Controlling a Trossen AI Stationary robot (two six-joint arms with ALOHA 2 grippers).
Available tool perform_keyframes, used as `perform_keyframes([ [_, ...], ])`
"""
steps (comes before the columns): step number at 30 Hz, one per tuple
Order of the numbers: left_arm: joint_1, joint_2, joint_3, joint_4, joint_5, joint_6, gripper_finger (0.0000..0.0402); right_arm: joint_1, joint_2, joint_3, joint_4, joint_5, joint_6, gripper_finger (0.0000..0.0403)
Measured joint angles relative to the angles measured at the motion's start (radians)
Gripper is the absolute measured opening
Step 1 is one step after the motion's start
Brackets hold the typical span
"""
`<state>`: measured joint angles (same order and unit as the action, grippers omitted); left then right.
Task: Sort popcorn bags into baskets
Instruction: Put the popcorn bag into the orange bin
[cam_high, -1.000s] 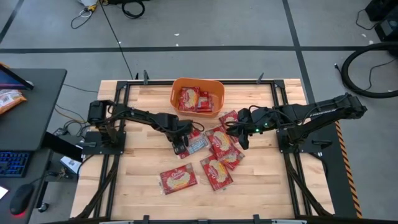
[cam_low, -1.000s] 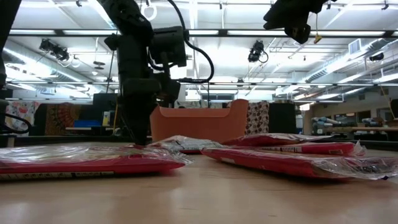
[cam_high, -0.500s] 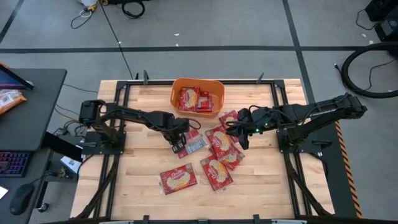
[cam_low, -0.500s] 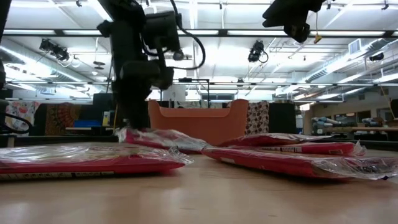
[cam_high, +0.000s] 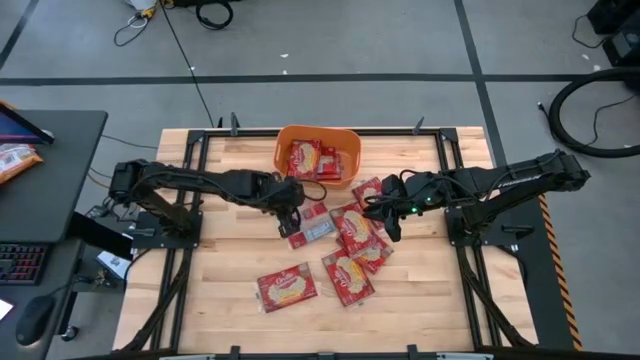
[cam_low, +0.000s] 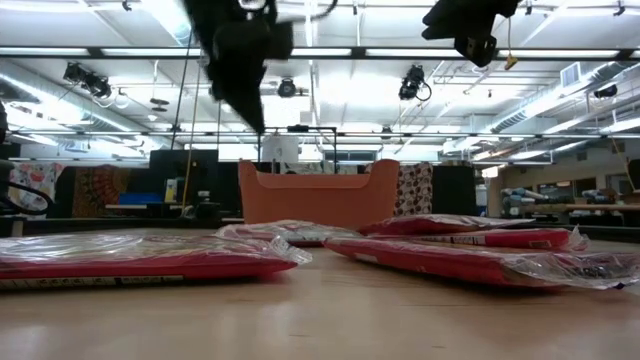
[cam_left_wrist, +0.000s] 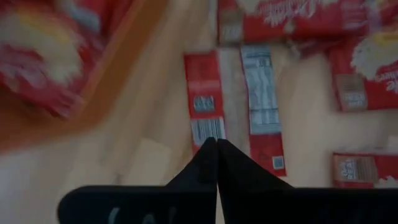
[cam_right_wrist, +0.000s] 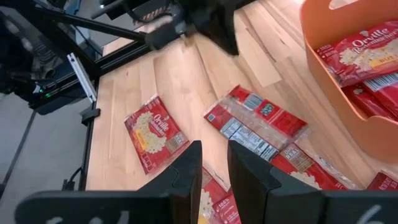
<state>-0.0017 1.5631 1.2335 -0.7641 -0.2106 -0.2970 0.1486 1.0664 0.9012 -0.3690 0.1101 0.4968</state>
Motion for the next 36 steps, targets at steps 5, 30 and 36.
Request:
perform_keyframes([
  [5, 0.044, 0.0, 0.113, -0.058, 0.005, 0.041, 0.0001, 0.0, 0.0, 0.0, -0.01, 0.0, -0.003, 0.0082],
  [30, -0.182, 0.292, 0.118, 0.443, 0.059, -0.039, 0.0156, -0.002, 0.0, 0.0, -0.332, 0.046, 0.173, 0.0082],
  [36, -0.167, 0.43, 0.242, 0.404, 0.086, 0.091, 0.0157, 0.013, -0.027, 0.0, -0.548, -0.028, 0.287, 0.0082],
])
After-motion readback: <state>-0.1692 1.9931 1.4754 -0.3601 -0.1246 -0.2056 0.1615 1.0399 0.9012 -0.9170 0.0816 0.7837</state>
